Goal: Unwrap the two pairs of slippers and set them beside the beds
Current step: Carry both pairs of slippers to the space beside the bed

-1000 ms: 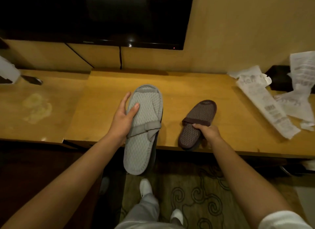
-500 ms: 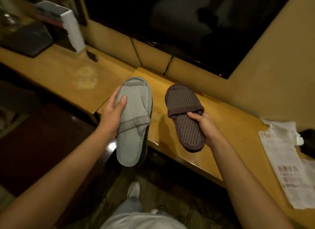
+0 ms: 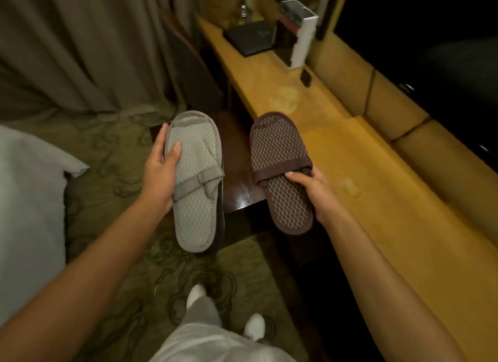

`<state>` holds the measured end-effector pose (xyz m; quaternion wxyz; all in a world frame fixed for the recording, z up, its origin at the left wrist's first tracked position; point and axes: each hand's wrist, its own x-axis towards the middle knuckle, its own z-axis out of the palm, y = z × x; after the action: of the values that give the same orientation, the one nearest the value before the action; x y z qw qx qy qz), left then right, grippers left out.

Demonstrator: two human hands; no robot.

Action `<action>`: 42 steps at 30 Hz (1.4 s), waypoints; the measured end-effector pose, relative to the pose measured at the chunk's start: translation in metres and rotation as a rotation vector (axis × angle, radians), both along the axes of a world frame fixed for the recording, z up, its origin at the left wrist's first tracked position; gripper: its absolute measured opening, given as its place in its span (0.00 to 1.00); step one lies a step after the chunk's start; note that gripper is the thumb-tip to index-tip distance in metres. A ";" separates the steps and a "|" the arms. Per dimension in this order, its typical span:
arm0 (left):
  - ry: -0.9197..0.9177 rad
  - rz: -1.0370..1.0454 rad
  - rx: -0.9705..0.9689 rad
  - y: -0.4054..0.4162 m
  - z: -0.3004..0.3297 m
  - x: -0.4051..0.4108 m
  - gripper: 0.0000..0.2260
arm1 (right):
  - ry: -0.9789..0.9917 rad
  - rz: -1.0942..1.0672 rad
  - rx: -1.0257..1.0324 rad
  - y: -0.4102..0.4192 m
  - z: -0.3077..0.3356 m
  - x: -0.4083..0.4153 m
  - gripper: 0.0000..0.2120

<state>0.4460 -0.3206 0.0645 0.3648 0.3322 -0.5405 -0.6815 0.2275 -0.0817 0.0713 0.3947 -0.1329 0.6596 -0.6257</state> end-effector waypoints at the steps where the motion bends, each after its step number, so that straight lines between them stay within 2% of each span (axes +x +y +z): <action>1: 0.001 0.048 0.000 -0.012 0.001 0.020 0.23 | 0.007 0.039 -0.005 -0.020 0.002 0.012 0.27; 4: -0.016 0.174 0.010 -0.056 0.004 0.078 0.23 | 0.006 0.136 -0.026 -0.084 0.007 0.046 0.28; 8: -0.049 0.300 0.007 -0.120 0.003 0.156 0.22 | -0.022 0.227 -0.047 -0.180 0.008 0.098 0.21; 14: -0.118 0.394 -0.033 -0.221 0.009 0.277 0.19 | -0.076 0.249 -0.101 -0.322 0.005 0.187 0.24; 19: -0.134 0.456 -0.015 -0.296 0.020 0.350 0.17 | -0.086 0.331 -0.098 -0.417 0.004 0.239 0.22; 29: -0.151 0.581 0.024 -0.464 -0.013 0.380 0.20 | -0.093 0.471 -0.111 -0.618 -0.023 0.264 0.22; 32: -0.193 0.614 -0.003 -0.538 -0.019 0.378 0.21 | -0.100 0.505 -0.124 -0.698 -0.033 0.256 0.26; 42: -0.252 0.717 -0.028 -0.764 0.007 0.358 0.23 | -0.142 0.594 -0.120 -0.953 -0.009 0.234 0.23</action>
<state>0.8036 -1.0845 0.0713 0.5153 0.5765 -0.4397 -0.4569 0.4615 -1.0345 0.0625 0.5969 -0.2988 0.5246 -0.5285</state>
